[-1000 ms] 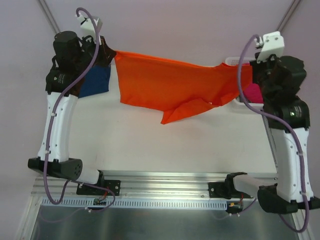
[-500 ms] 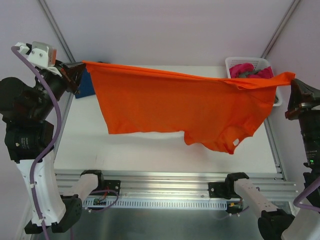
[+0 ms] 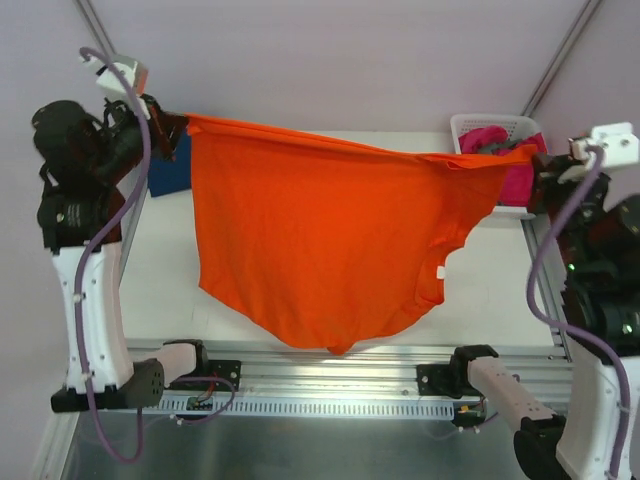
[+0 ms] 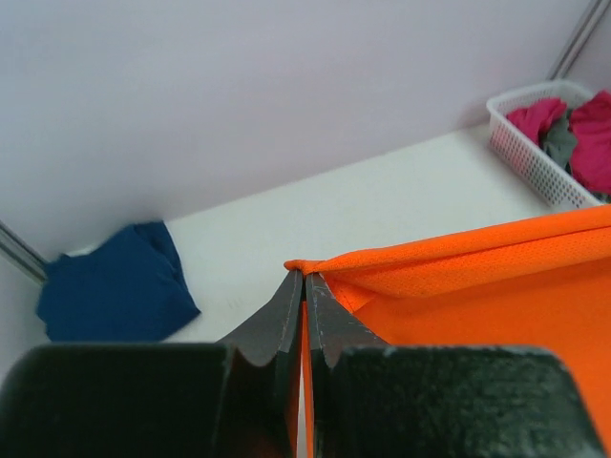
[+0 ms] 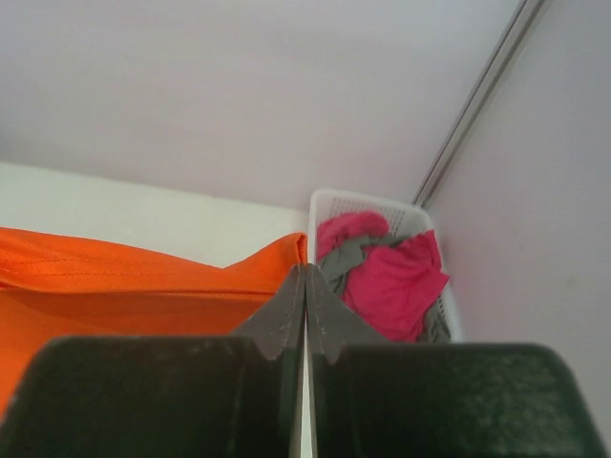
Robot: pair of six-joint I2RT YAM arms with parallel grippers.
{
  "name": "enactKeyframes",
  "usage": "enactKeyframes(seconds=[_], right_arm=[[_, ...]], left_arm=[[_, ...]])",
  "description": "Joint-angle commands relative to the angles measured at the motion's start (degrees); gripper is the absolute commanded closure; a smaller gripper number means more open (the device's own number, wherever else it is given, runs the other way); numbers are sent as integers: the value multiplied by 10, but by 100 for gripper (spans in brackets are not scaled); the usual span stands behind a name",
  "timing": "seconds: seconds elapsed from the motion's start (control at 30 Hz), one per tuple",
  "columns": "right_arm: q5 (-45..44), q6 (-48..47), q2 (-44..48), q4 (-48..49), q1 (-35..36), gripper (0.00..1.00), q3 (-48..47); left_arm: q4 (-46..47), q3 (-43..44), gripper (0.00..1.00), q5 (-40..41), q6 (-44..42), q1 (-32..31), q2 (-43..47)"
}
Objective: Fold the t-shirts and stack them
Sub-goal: Flatten the tshirt out
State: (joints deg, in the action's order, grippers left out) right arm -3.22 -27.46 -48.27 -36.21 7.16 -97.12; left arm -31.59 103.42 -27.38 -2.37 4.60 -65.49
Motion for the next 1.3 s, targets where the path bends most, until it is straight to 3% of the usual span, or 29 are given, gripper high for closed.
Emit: enactKeyframes(seconds=[0.0,0.1,0.27,0.47,0.83,1.03,1.27], right_arm=[[-43,-16,-55,96,-8,99,47],[-41,-27,-116,112,-9,99,37],[-43,-23,-218,115,-11,99,-72],[-33,10,-220,91,-10,99,-156],[-36,5,-21,13,-37,99,-137],[-46,-7,1,1,-56,99,-177],[-35,-3,-35,10,-63,99,-192]], left_arm=[[14,-35,100,-10,-19,10,-85],[42,-21,100,-13,-12,7,-131],[45,75,100,15,-21,4,-202],[27,200,100,27,-21,5,-220],[14,94,100,31,-24,5,-18],[10,86,100,48,-34,6,34],[10,106,100,45,-61,6,12]])
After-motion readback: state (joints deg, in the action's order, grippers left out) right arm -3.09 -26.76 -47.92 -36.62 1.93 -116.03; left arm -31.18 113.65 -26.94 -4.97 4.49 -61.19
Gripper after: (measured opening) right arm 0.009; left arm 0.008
